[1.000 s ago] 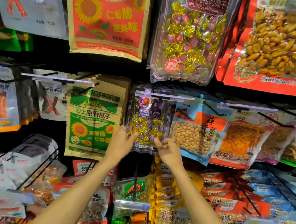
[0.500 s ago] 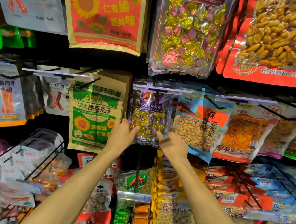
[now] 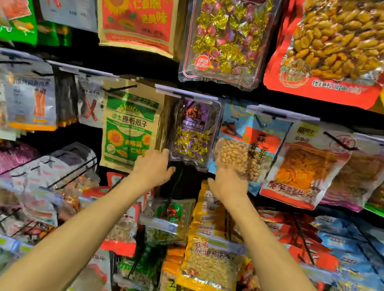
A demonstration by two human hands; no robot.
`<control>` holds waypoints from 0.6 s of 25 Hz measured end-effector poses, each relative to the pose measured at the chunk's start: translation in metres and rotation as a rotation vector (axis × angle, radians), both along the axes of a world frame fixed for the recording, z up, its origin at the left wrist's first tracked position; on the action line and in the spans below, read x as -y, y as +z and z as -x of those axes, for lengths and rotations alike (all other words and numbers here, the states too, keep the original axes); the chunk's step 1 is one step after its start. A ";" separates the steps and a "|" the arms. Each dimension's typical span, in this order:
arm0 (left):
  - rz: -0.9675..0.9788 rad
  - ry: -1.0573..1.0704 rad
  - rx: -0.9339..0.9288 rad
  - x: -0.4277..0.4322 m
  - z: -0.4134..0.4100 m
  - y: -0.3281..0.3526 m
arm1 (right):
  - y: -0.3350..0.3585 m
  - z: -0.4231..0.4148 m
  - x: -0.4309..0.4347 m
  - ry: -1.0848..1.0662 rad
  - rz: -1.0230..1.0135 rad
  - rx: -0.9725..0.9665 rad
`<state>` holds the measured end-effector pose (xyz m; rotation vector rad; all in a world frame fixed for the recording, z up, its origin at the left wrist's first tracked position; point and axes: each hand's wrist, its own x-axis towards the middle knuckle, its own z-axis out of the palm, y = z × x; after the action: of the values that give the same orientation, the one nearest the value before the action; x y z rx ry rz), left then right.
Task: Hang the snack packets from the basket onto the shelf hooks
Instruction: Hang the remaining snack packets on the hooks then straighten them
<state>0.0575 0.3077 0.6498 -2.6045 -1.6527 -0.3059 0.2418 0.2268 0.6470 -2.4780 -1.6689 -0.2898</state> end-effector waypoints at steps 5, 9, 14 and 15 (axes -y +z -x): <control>0.112 0.005 -0.082 0.021 -0.016 -0.005 | 0.009 -0.021 0.046 0.037 -0.048 0.122; 0.125 -0.047 -0.067 0.045 -0.035 0.001 | 0.016 -0.039 0.075 0.022 -0.016 0.054; 0.112 -0.138 0.003 0.056 -0.056 0.012 | 0.023 -0.056 0.096 -0.032 -0.034 0.020; 0.119 -0.158 0.020 0.055 -0.059 0.012 | 0.025 -0.059 0.099 -0.049 -0.037 0.027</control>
<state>0.1164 0.2527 0.6621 -2.8358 -1.5185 -0.2476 0.3009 0.1281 0.6722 -2.5024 -1.5993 -0.3577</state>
